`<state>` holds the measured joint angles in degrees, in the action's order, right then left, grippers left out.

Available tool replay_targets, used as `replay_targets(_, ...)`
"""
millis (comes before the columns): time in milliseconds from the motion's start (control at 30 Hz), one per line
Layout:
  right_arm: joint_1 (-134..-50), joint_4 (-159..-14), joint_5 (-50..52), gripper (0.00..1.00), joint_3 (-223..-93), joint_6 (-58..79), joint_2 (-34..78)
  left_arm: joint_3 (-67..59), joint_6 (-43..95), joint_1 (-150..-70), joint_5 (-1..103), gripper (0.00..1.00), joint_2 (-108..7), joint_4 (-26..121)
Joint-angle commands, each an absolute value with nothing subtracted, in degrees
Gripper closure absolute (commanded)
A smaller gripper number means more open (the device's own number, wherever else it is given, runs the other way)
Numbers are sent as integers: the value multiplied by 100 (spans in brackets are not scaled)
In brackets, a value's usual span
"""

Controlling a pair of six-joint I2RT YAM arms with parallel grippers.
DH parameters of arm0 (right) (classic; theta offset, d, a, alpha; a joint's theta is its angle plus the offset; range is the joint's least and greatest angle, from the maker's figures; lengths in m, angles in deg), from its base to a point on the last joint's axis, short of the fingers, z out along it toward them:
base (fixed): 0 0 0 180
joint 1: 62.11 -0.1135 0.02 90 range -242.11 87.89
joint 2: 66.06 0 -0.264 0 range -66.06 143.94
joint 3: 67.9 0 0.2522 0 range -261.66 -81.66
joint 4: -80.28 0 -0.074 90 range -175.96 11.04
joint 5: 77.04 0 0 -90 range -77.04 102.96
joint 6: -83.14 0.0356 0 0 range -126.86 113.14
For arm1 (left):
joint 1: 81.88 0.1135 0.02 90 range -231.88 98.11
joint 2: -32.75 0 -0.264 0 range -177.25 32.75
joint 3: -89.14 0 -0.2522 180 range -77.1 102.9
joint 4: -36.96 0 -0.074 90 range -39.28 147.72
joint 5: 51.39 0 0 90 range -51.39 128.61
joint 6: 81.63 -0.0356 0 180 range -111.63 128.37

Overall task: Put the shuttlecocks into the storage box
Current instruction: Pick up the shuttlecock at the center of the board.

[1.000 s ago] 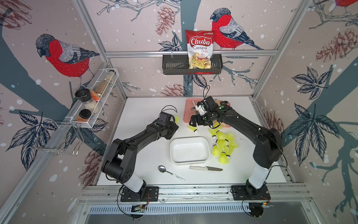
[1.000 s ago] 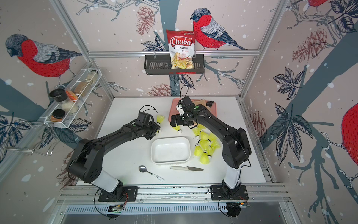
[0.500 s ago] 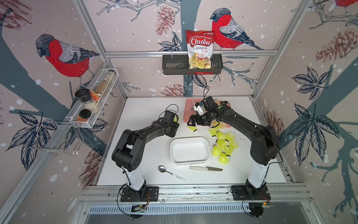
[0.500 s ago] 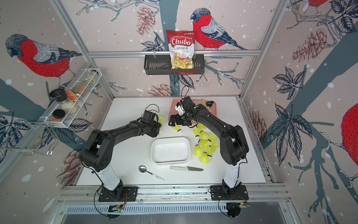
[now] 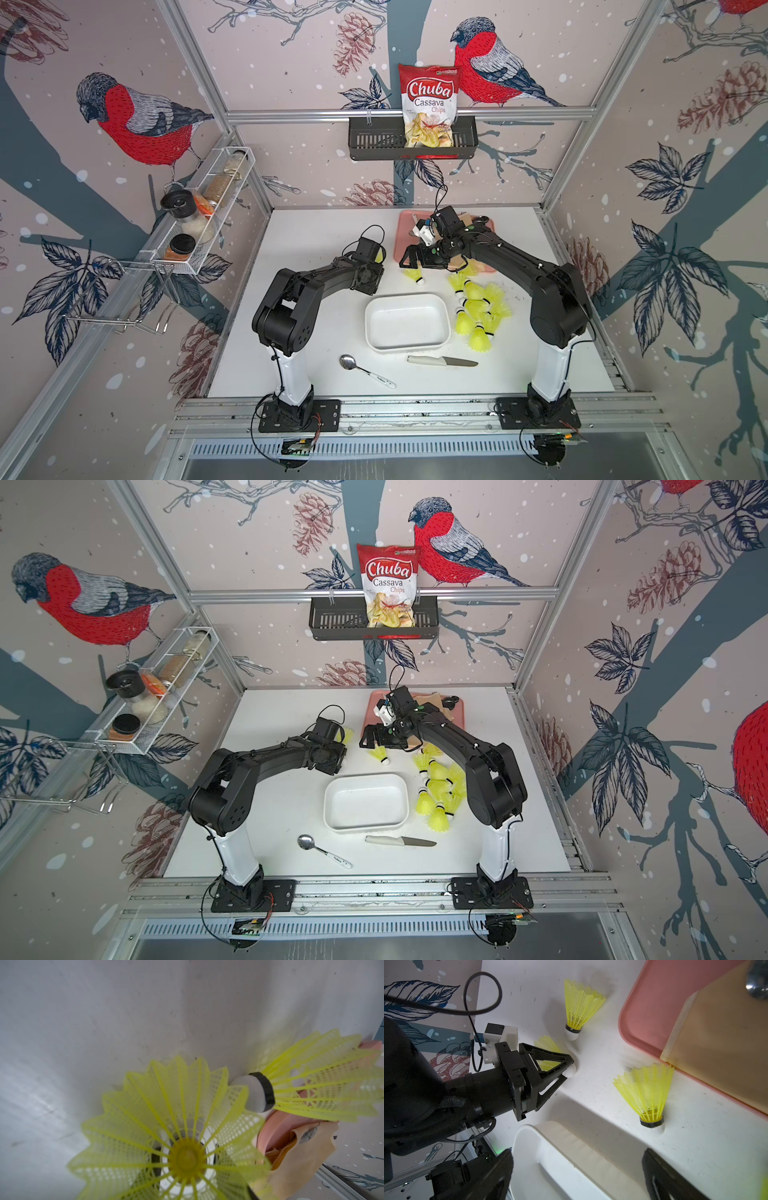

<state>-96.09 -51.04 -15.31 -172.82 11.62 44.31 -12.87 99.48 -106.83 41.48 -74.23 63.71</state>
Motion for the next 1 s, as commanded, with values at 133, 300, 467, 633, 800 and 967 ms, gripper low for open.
replay_targets(133,-9613,-5256,-1600,3,-17142,1307,4386,-1206,9840,-10685,3966,62,-7500,6534)
replay_targets(300,-9614,-5294,-1591,3,-17053,1318,4343,-1197,9724,-10685,3959,65,-7544,6530)
replay_targets(467,-9610,-5318,-1552,3,-16983,1351,4288,-1137,9530,-10687,3905,71,-7545,6602)
replay_targets(633,-9613,-5309,-1444,4,-16947,1401,4196,-1054,9208,-10706,3742,75,-7413,6788)
replay_targets(800,-9629,-5264,-1262,5,-16889,1520,3855,-923,8490,-10802,3540,78,-6963,7127)
replay_targets(967,-9689,-5321,-1040,6,-16506,1848,3222,-604,7317,-11119,3496,80,-6282,7862)
